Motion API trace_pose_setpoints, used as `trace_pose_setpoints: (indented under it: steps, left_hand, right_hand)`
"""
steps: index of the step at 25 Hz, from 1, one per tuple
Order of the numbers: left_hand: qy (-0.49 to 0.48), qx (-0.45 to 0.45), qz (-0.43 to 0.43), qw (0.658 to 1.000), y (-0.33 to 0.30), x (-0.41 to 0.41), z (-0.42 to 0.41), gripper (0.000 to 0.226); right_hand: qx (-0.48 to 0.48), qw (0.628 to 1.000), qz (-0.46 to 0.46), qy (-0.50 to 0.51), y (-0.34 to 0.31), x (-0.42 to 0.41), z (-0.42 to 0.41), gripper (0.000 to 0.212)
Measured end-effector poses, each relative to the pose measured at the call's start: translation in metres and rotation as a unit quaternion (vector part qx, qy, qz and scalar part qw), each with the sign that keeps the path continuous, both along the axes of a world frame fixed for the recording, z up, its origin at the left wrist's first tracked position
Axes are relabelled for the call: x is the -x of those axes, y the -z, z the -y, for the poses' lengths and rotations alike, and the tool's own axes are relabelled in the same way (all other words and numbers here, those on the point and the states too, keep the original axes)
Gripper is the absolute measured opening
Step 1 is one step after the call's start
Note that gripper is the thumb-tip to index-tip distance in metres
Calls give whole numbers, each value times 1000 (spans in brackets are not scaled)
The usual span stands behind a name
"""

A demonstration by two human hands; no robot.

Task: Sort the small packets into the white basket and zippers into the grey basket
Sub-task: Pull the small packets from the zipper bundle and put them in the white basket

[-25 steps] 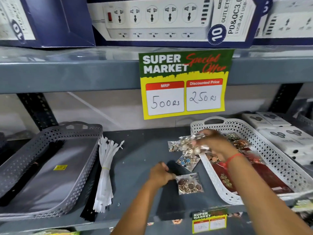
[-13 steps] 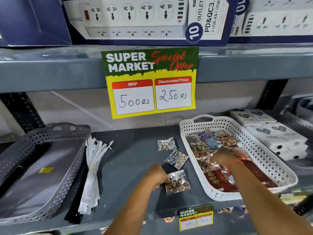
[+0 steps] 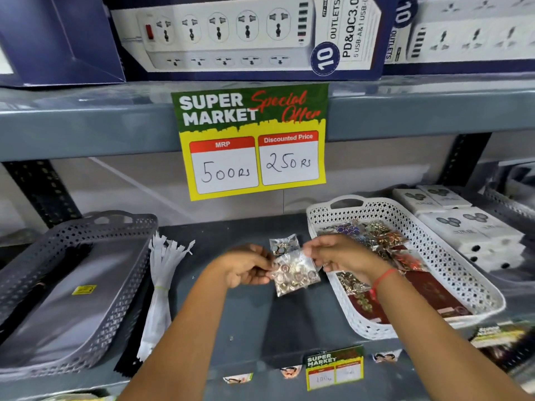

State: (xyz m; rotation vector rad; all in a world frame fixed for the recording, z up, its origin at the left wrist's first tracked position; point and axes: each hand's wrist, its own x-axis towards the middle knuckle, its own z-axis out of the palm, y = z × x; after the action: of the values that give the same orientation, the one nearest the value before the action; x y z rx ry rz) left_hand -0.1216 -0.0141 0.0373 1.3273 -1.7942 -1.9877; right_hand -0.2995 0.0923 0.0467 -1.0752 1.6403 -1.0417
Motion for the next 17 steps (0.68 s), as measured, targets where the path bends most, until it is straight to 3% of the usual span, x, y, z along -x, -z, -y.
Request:
trace_pose_setpoints:
  steps: [2,5,7,10,15,17]
  left_hand:
    - [-7,0,-33,999,-7,5,1,25]
    - [-34,-2,-58,998,-2,19,-1,25]
    - [-57,23,-31,998,11,27,-2,28]
    - [-110,51,16,992,36,37,-1,30]
    - [-113,201,137,963,63,60,1,13]
    - [-81,231,173,954,69,69,1,37]
  right_hand:
    - [-4,999,40,-17,0,-10,3,16]
    - [-4,995,76,64,-4,7,-5,20]
    - [-8,988,93,126,-5,34,-19,23]
    - [-96,978,70,172,7,63,-41,52]
    - [-231,958,-117,127,40,61,-46,61]
    - [-258,928,-247,101,49,57,-42,63]
